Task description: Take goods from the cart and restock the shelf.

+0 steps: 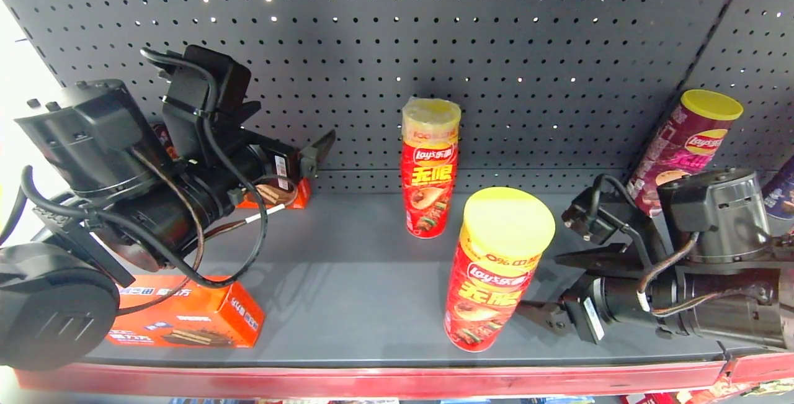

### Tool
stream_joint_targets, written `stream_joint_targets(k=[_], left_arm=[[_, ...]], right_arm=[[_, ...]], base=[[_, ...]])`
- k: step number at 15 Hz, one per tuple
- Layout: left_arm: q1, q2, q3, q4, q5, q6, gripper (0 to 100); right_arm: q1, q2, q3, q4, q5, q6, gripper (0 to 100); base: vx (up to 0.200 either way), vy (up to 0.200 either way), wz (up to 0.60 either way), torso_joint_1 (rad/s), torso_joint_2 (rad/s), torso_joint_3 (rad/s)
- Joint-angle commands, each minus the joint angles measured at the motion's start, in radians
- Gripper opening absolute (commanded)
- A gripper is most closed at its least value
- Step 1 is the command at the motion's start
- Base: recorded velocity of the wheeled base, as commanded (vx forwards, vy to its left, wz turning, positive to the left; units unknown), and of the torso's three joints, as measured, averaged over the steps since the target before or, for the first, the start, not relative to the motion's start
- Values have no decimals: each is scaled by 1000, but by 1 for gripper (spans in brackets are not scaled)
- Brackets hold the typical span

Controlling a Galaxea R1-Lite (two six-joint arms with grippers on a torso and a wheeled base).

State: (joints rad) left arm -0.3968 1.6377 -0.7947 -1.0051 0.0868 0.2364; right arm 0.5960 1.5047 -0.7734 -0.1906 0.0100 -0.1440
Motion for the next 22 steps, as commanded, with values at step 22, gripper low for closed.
stream_joint_targets(k=[22], left_arm=[[3,-2,23,0,1,0,100]], right_arm=[[30,6,11,-6,1,-6,100]], base=[[0,0,0,0,0,0]])
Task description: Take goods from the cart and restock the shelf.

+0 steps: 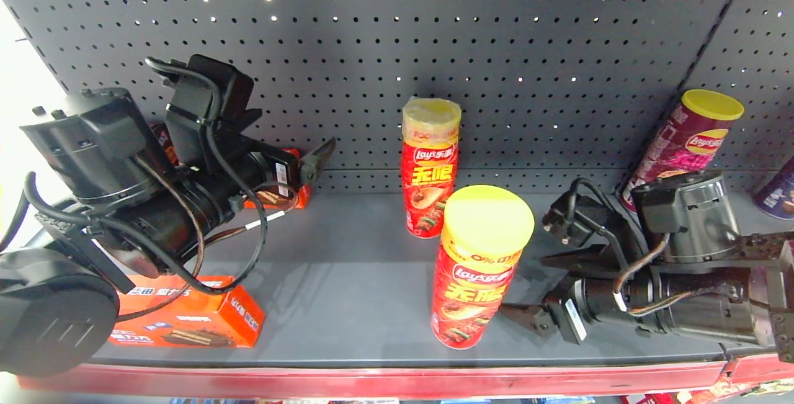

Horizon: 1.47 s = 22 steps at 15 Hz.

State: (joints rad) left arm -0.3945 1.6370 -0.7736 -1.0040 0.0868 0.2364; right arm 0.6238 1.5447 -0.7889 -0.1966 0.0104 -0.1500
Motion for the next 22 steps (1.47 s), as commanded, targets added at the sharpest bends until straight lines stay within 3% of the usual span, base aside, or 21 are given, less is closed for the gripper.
stream_joint_targets(k=[1,22], left_arm=[[0,-2,2,-1,1,0,100],[0,3,0,-1,1,0,100]], right_arm=[[2,-49,50,0,0,0,100],[57,83,-102,-1,-1,0,100]], base=[[0,0,0,0,0,0],[0,0,0,0,0,0]])
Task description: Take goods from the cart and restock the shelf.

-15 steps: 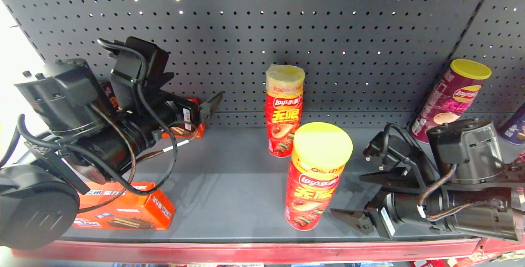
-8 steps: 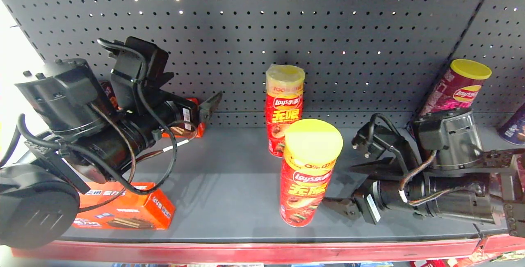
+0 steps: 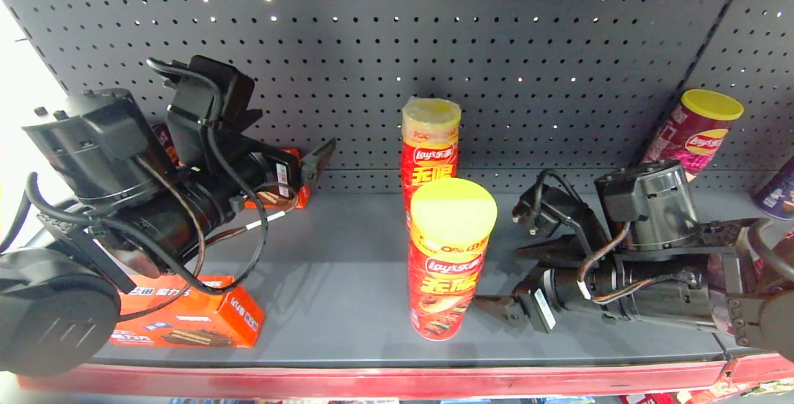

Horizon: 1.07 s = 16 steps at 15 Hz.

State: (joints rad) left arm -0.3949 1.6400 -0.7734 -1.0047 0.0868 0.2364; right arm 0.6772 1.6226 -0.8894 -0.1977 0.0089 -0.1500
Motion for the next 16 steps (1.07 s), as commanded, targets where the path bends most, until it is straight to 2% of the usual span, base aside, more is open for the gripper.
stream_joint_targets(k=[1,16], left_arm=[[1,0,0,0,1,0,100],[2,-5,8,-2,1,0,100]], right_arm=[[5,5,-2,0,0,0,100],[19,-1,3,-2,0,0,100]], base=[[0,0,0,0,0,0],[0,0,0,0,0,0]])
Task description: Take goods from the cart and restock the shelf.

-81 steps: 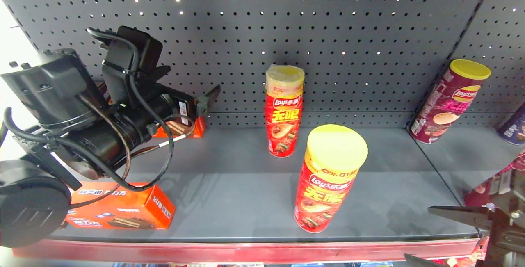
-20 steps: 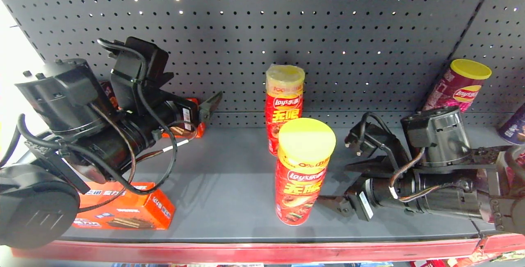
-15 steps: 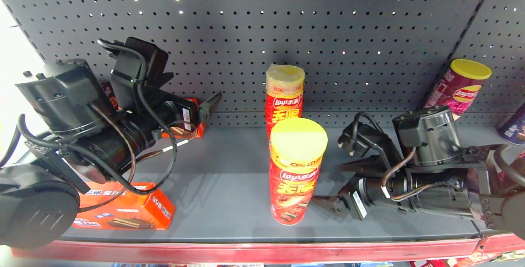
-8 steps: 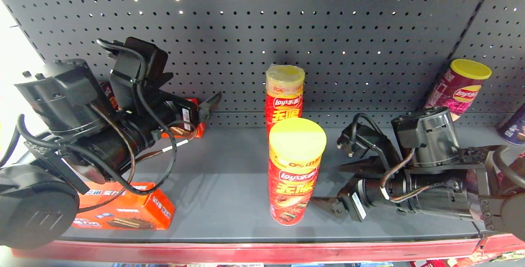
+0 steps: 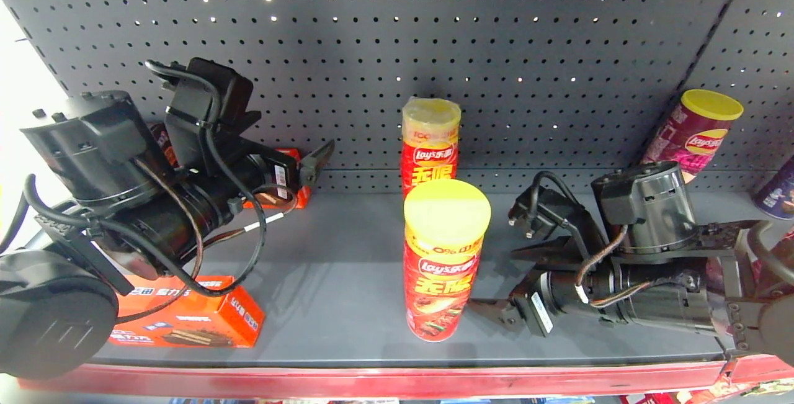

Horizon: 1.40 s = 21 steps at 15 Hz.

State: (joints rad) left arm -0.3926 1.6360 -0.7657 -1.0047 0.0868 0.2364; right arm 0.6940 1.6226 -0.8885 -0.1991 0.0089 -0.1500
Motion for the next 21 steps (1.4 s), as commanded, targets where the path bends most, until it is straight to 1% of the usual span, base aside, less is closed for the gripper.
stream_joint_targets(k=[1,4,6,9,11,12,13,14,15,16,17,18,19,20,21], left_arm=[[0,-1,0,0,1,0,100],[0,-15,25,0,1,0,100],[0,-90,51,14,-1,0,100],[0,-234,140,20,-22,0,100],[-9,-332,191,21,-21,3,100],[-9,-338,194,21,-21,3,100],[-9,-406,229,23,-22,8,100],[-11,-443,246,24,-22,8,100],[-14,-473,253,46,-22,9,100],[-29,-550,247,141,-22,9,100],[-60,-631,240,258,-22,11,100],[-83,-711,230,368,-21,20,100],[-92,-788,226,472,-21,43,100],[-92,-843,220,540,-21,58,100],[-91,-933,209,641,-18,61,100]], right_arm=[[2,-4,5,0,-1,1,100],[-7,-53,8,-26,-3,4,100],[-31,-125,11,-29,-7,6,100],[-76,-286,23,-28,-23,9,100],[-87,-398,69,-28,-23,9,100],[-87,-405,74,-28,-23,9,100],[-77,-492,137,-29,-21,7,100],[-74,-536,174,-29,-21,6,100],[-73,-567,195,-28,-20,6,100],[-71,-613,223,-28,-18,6,100],[-70,-653,240,-25,-17,4,100],[-68,-691,266,-23,-10,1,100],[-68,-725,303,-26,-10,-2,100],[-67,-757,327,-26,-10,-3,100],[-57,-811,368,-23,-9,-3,100]], base=[[0,0,0,0,0,0],[0,0,0,0,0,0],[0,0,0,0,0,0],[0,0,0,0,0,0],[0,0,0,0,0,0],[0,0,0,0,0,0],[0,0,0,0,0,0],[0,0,0,0,0,0],[0,0,0,0,0,0],[0,0,0,0,0,0],[0,0,0,0,0,0],[0,0,0,0,0,0],[0,0,0,0,0,0],[0,0,0,0,0,0],[0,0,0,0,0,0]])
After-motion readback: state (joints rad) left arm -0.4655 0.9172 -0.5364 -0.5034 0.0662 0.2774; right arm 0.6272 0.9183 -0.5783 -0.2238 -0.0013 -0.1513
